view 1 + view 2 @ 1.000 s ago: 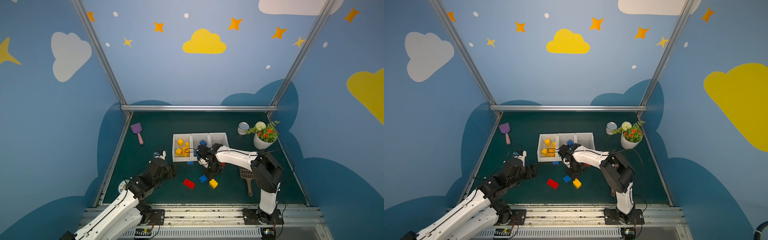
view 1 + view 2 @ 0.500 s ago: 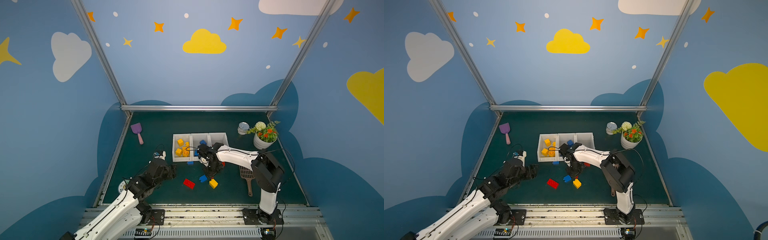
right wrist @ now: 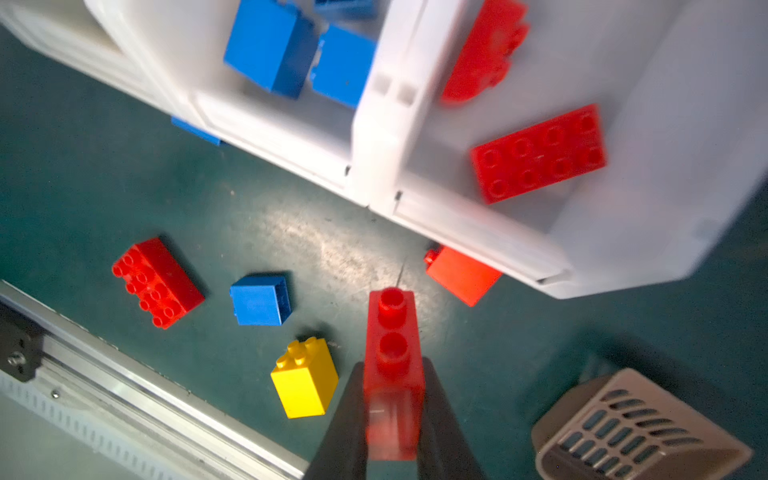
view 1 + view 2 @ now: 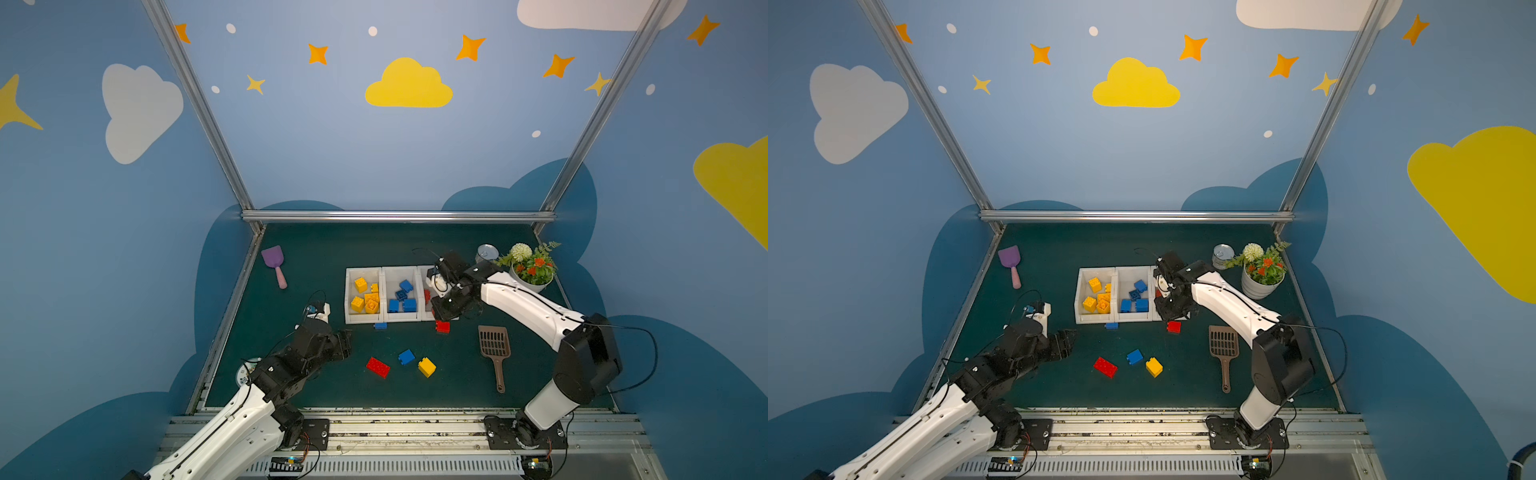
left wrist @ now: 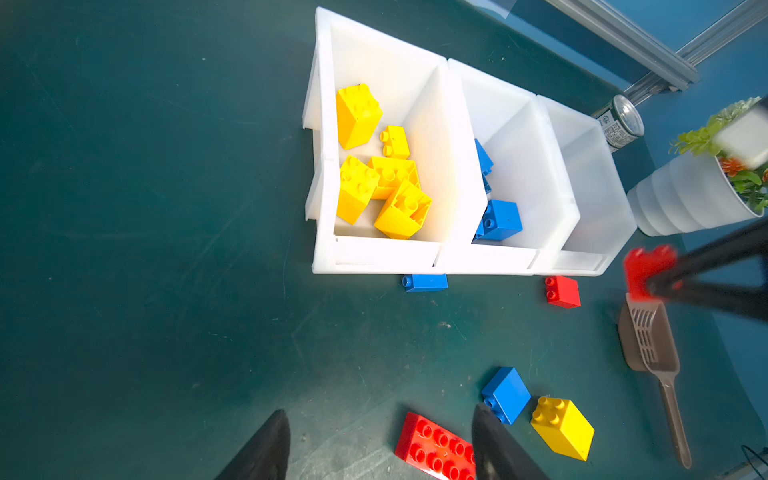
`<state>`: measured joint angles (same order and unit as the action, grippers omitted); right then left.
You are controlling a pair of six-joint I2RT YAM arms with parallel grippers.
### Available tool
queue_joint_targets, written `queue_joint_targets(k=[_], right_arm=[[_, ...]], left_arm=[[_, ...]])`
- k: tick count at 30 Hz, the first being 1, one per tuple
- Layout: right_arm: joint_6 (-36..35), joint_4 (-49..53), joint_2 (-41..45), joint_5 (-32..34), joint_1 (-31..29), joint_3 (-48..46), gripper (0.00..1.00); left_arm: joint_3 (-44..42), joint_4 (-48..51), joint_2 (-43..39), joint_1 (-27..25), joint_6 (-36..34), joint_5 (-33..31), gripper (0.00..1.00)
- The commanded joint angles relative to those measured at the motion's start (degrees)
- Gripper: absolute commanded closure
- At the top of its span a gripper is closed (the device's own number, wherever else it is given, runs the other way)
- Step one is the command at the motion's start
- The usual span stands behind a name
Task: Sort the legos into containers by color
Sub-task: 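Carry the red brick into the compartment nearest the flower pot and release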
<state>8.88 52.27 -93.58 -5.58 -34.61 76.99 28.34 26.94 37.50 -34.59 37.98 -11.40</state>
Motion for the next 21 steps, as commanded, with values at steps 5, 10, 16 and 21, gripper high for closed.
queue_joint_targets(k=[5,10,16,21], right_arm=[[1.11,-4.24,-1.01,-0.5,5.35,3.45,0.9],[3.14,-5.94,-7.49,-1.36,8.59,8.45,0.91],[4.1,-4.72,-15.62,-2.06,9.73,15.52,0.9],[5.48,-2.79,-19.74,-2.24,10.09,19.11,0.83]], left_arm=[[-0.65,1.19,-1.45,0.23,0.61,0.53,0.31],[-1.12,1.01,-1.72,0.2,1.39,2.3,0.31],[-1.86,1.42,-2.73,0.14,2.63,2.83,0.32],[-1.66,1.62,-2.84,0.14,2.59,2.69,0.32]])
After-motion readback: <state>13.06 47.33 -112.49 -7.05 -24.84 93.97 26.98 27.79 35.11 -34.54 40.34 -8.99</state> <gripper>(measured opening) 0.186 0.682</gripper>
